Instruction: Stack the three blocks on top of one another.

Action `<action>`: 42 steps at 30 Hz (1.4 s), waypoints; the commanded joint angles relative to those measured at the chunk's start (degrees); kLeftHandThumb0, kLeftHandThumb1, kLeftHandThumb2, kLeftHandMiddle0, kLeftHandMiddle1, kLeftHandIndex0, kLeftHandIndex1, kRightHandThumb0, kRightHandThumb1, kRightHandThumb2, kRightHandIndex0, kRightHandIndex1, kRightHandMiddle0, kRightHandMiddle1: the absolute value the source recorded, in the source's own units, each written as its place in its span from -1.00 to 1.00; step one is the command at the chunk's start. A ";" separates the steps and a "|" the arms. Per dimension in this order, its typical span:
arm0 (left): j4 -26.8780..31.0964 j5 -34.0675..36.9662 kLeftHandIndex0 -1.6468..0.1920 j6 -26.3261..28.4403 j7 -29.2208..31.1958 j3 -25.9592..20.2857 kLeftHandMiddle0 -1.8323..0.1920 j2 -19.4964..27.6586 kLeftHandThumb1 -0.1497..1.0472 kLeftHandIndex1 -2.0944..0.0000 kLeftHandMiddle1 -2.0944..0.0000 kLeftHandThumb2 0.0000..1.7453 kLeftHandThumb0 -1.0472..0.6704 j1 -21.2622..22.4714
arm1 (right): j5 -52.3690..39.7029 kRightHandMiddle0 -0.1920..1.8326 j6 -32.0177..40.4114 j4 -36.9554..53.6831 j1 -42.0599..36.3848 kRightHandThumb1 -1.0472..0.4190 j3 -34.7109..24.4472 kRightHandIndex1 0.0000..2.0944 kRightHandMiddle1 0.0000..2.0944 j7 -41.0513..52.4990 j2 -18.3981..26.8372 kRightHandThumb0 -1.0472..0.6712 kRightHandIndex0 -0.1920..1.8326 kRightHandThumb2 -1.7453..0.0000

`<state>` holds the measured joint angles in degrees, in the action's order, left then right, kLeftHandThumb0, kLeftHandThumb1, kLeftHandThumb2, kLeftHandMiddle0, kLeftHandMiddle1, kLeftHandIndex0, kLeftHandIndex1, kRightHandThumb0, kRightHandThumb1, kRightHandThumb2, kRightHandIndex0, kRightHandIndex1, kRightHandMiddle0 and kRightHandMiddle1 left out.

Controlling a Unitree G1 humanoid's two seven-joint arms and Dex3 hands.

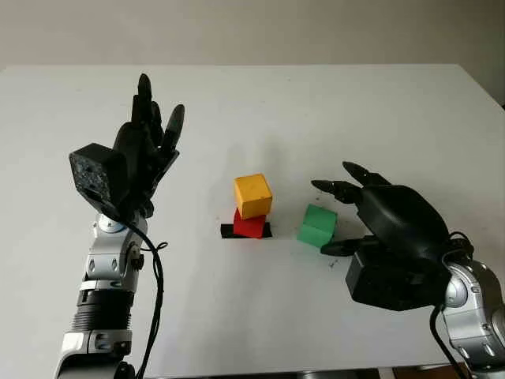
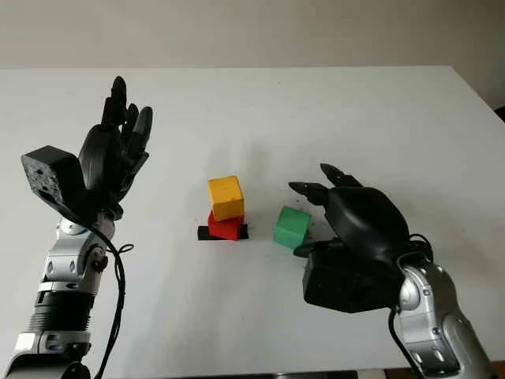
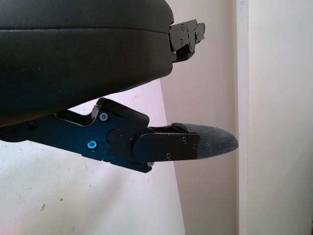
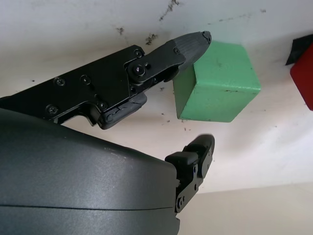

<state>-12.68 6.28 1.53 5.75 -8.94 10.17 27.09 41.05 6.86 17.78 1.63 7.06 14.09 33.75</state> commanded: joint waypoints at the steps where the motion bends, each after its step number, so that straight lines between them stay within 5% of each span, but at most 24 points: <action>1: 0.90 0.16 0.99 -0.25 0.26 -0.03 0.99 0.33 1.00 0.95 0.95 -0.56 -0.59 0.08 | 0.06 -0.61 -0.54 -0.30 -0.06 -0.81 -0.09 -0.93 -0.21 -0.75 -0.69 -0.42 -0.61 0.94; 30: 0.93 -0.09 1.00 -0.28 0.47 0.09 1.00 0.74 1.00 0.97 0.97 -0.54 -0.58 -0.17 | 2.68 -0.52 -0.84 -1.82 1.66 -0.88 2.83 -0.93 -0.02 0.21 -2.58 -0.38 -0.52 0.93; 36: 1.03 -0.11 1.00 0.09 0.12 0.04 1.00 0.59 1.00 0.97 0.97 -0.54 -0.59 -0.18 | 1.04 -0.51 -1.77 -2.71 1.70 -0.98 1.93 -0.93 0.30 -1.77 -3.90 -0.24 -0.49 0.93; 42: 1.19 -0.32 0.99 0.20 0.18 0.12 1.00 0.93 1.00 0.96 0.97 -0.54 -0.58 -0.21 | -0.39 -0.56 -3.83 -4.08 2.90 -0.99 0.68 -0.93 0.33 -3.60 -3.50 -0.20 -0.46 0.93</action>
<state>-12.67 6.22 1.58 5.94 -8.88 10.61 26.98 41.25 3.65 13.73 3.11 8.69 11.16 30.21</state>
